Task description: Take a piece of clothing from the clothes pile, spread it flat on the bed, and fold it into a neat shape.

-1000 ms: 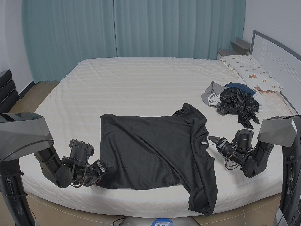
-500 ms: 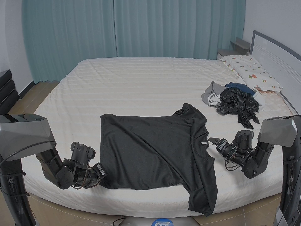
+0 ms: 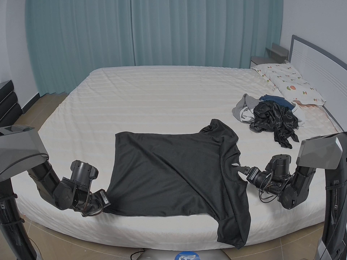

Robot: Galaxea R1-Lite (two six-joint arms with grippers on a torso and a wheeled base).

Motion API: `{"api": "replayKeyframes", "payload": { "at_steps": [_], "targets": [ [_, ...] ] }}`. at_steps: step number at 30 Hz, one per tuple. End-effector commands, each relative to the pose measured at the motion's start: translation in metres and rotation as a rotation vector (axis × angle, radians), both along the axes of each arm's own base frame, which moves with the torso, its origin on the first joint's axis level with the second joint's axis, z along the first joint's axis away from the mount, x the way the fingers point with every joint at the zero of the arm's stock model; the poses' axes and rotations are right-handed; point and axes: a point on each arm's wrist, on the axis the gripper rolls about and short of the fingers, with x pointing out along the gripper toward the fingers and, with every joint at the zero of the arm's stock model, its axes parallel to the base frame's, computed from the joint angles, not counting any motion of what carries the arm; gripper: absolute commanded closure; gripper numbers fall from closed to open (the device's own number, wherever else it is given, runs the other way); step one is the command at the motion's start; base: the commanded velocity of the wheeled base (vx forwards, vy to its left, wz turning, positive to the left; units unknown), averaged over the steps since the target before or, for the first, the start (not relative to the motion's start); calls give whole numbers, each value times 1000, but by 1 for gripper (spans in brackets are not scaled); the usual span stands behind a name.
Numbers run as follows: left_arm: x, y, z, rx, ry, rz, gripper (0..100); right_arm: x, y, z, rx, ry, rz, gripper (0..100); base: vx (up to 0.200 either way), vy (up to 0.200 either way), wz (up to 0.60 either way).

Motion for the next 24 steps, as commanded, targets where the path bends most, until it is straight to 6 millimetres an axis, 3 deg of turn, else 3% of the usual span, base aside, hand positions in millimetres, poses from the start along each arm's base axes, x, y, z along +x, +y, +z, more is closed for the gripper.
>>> {"api": "replayKeyframes", "payload": {
  "at_steps": [1, 6, 7, 16, 24],
  "targets": [
    [0, 7, 7, 5, -13, 14, 100, -2, 3, -5, 0, 15, 15, 0, 0, 0, 0],
    [0, 10, 6, 13, 0, 14, 100, -4, 9, -10, -10, 32, 37, 0, 0, 0, 0],
    [0, 10, 6, 13, 0, 14, 100, -4, 9, -10, -10, 32, 37, 100, 0, 0, 0],
    [-4, 20, 4, 49, 43, -7, 100, -7, -10, -12, -111, 40, 32, 100, 0, 0, 0],
    [-10, 20, 4, 69, 89, -34, 100, -1, -27, 2, -118, -7, -15, 100, 0, 0, 0]
  ]
}}
